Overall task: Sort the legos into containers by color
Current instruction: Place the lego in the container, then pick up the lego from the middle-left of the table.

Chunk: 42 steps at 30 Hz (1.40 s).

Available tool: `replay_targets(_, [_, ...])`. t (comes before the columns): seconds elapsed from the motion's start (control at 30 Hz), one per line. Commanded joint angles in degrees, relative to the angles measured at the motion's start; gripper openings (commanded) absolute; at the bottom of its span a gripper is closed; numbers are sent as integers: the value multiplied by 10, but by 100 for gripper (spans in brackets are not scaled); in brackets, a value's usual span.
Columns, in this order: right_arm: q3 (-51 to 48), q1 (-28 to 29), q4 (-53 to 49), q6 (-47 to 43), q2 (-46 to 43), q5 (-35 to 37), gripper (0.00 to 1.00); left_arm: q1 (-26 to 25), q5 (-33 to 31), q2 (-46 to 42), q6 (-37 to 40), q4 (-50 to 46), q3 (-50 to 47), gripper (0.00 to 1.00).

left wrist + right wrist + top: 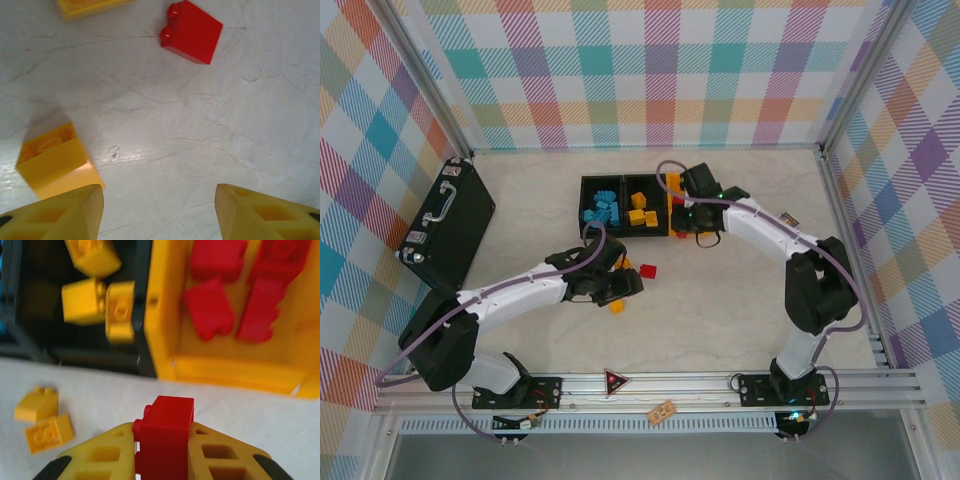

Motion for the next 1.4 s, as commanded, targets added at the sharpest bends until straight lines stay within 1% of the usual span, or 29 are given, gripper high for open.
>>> replay_targets(0.0, [58, -17, -13, -10, 45, 15, 20, -13, -2, 12, 8, 6, 27, 60])
replay_targets(0.13, [141, -38, -39, -5, 109, 28, 20, -21, -4, 15, 8, 4, 38, 60])
replay_targets(0.3, [248, -52, -76, -5, 187, 52, 20, -25, -11, 7, 7, -4, 33, 60])
replay_targets(0.5, [346, -67, -110, 3, 260, 72, 20, -26, -24, -20, 3, -17, 13, 60])
replay_targets(0.63, [402, -70, -134, 5, 298, 82, 22, -27, -36, -39, 3, -30, 3, 60])
replay_targets(0.7, [432, -70, -149, 5, 315, 91, 27, -26, -40, -47, 3, -36, -2, 60])
replay_targets(0.83, [467, -71, -168, 8, 325, 88, 42, -26, -47, -56, 1, -40, -7, 60])
replay_targets(0.93, [453, -70, -163, 9, 302, 77, 43, -27, -49, -56, 0, -44, -7, 60])
replay_targets(1.03, [399, -68, -136, 8, 251, 59, 43, -26, -52, -56, 0, -50, -8, 60])
replay_targets(1.2, [244, -64, -61, 7, 130, 28, 44, -26, -68, -62, -1, -67, -12, 60])
replay_targets(1.37, [111, -56, -18, 8, 17, 0, 44, -26, -82, -63, -6, -84, -15, 60])
